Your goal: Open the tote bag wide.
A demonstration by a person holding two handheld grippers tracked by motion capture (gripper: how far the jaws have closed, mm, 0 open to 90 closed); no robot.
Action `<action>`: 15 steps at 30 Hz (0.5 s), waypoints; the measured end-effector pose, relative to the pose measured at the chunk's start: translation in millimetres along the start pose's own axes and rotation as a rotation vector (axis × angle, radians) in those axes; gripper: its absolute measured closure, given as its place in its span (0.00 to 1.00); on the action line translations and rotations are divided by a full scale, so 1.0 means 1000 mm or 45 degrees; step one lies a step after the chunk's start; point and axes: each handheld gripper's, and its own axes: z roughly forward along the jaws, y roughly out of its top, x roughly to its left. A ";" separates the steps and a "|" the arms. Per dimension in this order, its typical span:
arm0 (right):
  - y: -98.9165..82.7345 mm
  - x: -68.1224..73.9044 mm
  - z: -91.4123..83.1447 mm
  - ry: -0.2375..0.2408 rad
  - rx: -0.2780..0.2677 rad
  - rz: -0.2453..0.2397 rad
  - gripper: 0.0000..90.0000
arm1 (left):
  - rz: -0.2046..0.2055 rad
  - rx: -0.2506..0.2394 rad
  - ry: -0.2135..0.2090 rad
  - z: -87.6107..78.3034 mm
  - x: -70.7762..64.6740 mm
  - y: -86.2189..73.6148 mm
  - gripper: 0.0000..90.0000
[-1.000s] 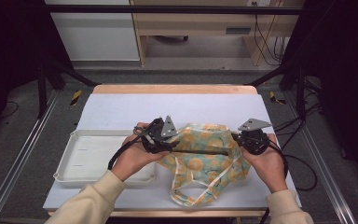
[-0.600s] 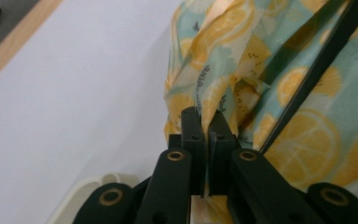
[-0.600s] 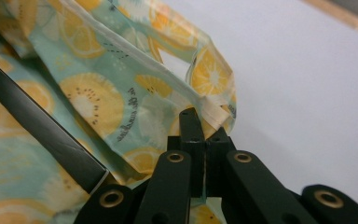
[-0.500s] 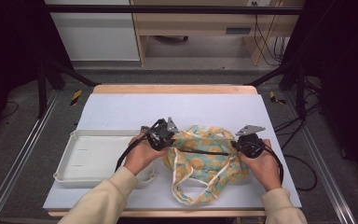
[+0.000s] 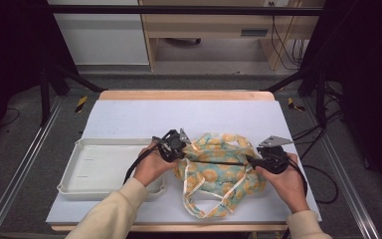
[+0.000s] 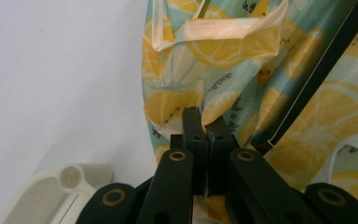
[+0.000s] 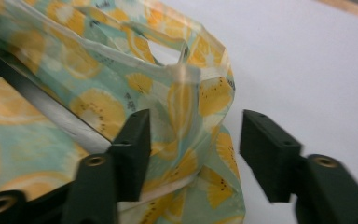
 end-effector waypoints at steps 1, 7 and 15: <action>0.001 0.001 -0.005 0.000 -0.027 -0.001 0.46 | 0.000 -0.002 -0.001 0.000 0.000 0.000 1.00; 0.011 0.007 -0.008 0.018 -0.082 -0.031 0.76 | 0.011 -0.004 -0.017 0.001 -0.002 0.003 1.00; -0.003 -0.001 0.019 0.018 0.112 -0.010 1.00 | 0.010 0.064 -0.034 0.009 0.000 -0.002 1.00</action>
